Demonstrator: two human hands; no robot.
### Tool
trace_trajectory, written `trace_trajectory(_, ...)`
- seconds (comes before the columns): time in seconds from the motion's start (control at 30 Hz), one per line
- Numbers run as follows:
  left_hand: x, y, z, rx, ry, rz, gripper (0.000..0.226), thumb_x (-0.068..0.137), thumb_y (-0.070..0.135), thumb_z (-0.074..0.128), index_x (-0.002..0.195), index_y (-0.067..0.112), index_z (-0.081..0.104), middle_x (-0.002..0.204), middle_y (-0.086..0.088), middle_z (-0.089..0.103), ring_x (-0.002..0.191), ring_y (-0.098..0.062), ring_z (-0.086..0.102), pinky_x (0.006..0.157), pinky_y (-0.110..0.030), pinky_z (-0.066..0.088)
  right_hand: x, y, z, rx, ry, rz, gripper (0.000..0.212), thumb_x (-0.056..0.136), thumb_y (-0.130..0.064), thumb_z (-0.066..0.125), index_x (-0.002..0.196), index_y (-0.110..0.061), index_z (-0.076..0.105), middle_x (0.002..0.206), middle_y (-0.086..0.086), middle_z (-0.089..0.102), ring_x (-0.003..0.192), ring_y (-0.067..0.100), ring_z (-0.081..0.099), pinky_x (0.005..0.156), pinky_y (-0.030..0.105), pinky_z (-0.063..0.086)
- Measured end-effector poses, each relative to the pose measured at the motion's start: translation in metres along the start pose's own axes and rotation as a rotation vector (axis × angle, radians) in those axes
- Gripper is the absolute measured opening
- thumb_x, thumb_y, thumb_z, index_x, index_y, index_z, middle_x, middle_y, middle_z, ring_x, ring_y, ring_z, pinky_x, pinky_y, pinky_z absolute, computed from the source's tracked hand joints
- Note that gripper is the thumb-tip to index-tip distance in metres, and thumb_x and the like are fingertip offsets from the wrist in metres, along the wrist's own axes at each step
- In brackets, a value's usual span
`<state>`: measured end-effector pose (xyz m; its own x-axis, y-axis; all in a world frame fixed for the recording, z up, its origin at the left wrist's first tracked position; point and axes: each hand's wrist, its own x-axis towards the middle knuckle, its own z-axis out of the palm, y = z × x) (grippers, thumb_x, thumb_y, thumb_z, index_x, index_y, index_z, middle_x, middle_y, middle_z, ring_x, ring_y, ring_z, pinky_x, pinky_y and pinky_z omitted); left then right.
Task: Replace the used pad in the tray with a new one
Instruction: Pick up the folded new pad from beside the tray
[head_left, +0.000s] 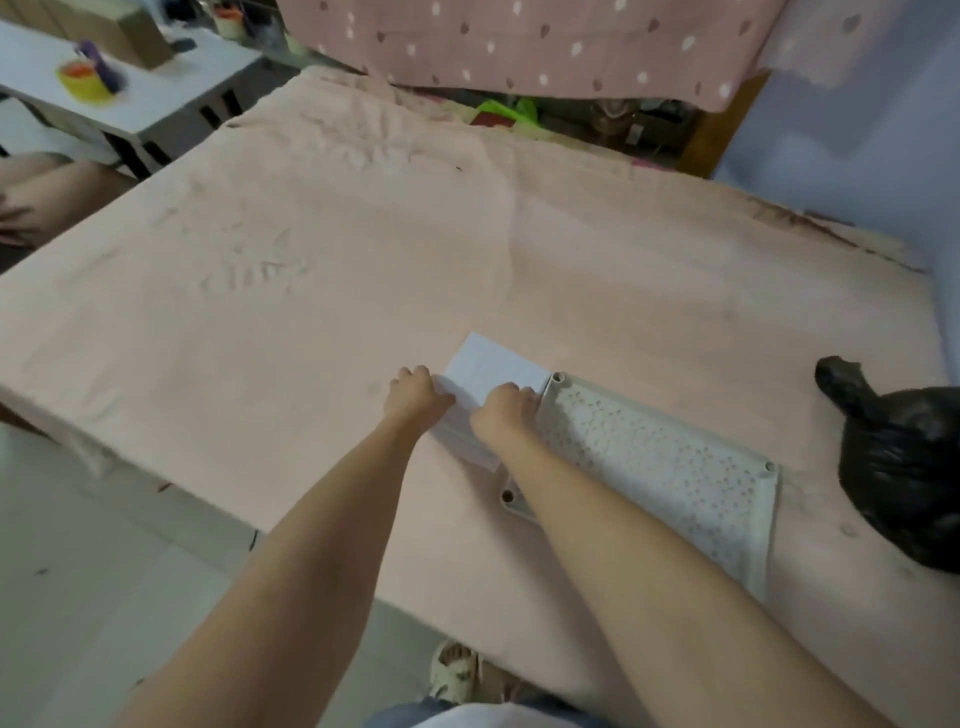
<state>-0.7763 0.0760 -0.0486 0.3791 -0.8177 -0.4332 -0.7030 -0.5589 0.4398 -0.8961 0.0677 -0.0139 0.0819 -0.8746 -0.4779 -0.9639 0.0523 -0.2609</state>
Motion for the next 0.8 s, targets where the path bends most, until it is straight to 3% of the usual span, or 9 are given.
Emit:
trace_trajectory(0.17, 0.023, 0.006, 0.003, -0.308, -0.039, -0.117, 0.066, 0.079, 0.04, 0.072, 0.129, 0.007, 0.046, 0.128, -0.011, 0.046, 0.112, -0.028, 0.054, 0.096, -0.038, 0.046, 0.018, 0.001, 0.013, -0.111, -0.046, -0.006, 0.059, 0.088, -0.019, 0.05, 0.135, 0.011, 0.032, 0.139, 0.028, 0.037, 0.13, 0.041, 0.034, 0.108, 0.041, 0.032)
trace_trajectory(0.23, 0.027, 0.007, 0.004, -0.411, -0.028, -0.147, 0.055, 0.075, 0.039, 0.077, 0.115, 0.011, 0.052, 0.105, -0.003, 0.053, 0.096, -0.021, 0.055, 0.085, -0.031, 0.046, 0.022, 0.001, 0.021, -0.186, -0.01, -0.022, 0.059, 0.086, -0.024, 0.051, 0.134, 0.008, 0.036, 0.137, 0.026, 0.042, 0.126, 0.041, 0.037, 0.106, 0.041, 0.032)
trace_trajectory(0.33, 0.028, 0.008, 0.003, -0.448, -0.076, -0.159, 0.034, 0.073, 0.036, 0.079, 0.085, 0.015, 0.055, 0.075, 0.003, 0.049, 0.078, -0.018, 0.048, 0.07, -0.028, 0.039, 0.03, -0.001, 0.031, -0.217, 0.029, 0.003, 0.06, 0.088, -0.028, 0.049, 0.136, 0.006, 0.035, 0.137, 0.024, 0.041, 0.124, 0.039, 0.037, 0.103, 0.041, 0.031)
trace_trajectory(0.43, 0.025, 0.015, 0.005, -0.44, -0.088, -0.109, 0.026, 0.077, 0.027, 0.076, 0.086, 0.011, 0.059, 0.071, 0.002, 0.05, 0.075, -0.019, 0.049, 0.057, -0.026, 0.035, 0.032, 0.001, 0.033, -0.188, 0.034, 0.015, 0.061, 0.088, -0.026, 0.048, 0.137, 0.005, 0.032, 0.139, 0.024, 0.037, 0.124, 0.038, 0.035, 0.104, 0.04, 0.031)
trace_trajectory(0.63, 0.005, 0.008, 0.0, -0.678, 0.01, 0.01, 0.022, 0.082, 0.01, 0.071, 0.087, 0.013, 0.049, 0.074, -0.003, 0.06, 0.066, -0.019, 0.055, 0.052, -0.019, 0.042, 0.027, 0.016, 0.013, 0.098, 0.178, -0.164, 0.051, 0.092, -0.014, 0.05, 0.135, 0.004, 0.03, 0.146, 0.024, 0.02, 0.135, 0.038, 0.022, 0.107, 0.035, 0.028)
trace_trajectory(0.7, -0.001, -0.003, -0.007, -0.773, 0.036, -0.017, 0.022, 0.082, 0.012, 0.071, 0.082, 0.018, 0.05, 0.074, -0.002, 0.062, 0.063, -0.016, 0.057, 0.053, -0.019, 0.045, 0.028, 0.02, 0.013, 0.231, 0.214, -0.228, 0.061, 0.093, -0.018, 0.053, 0.141, 0.004, 0.024, 0.151, 0.024, 0.013, 0.138, 0.038, 0.019, 0.109, 0.037, 0.027)
trace_trajectory(0.8, -0.01, -0.026, -0.018, -0.932, 0.033, -0.007, 0.024, 0.076, 0.018, 0.078, 0.082, 0.02, 0.054, 0.075, -0.003, 0.065, 0.063, -0.017, 0.06, 0.058, -0.023, 0.05, 0.029, 0.013, 0.013, 0.518, 0.169, -0.129, 0.078, 0.085, -0.028, 0.065, 0.144, 0.0, 0.021, 0.149, 0.018, 0.024, 0.136, 0.033, 0.029, 0.106, 0.038, 0.029)
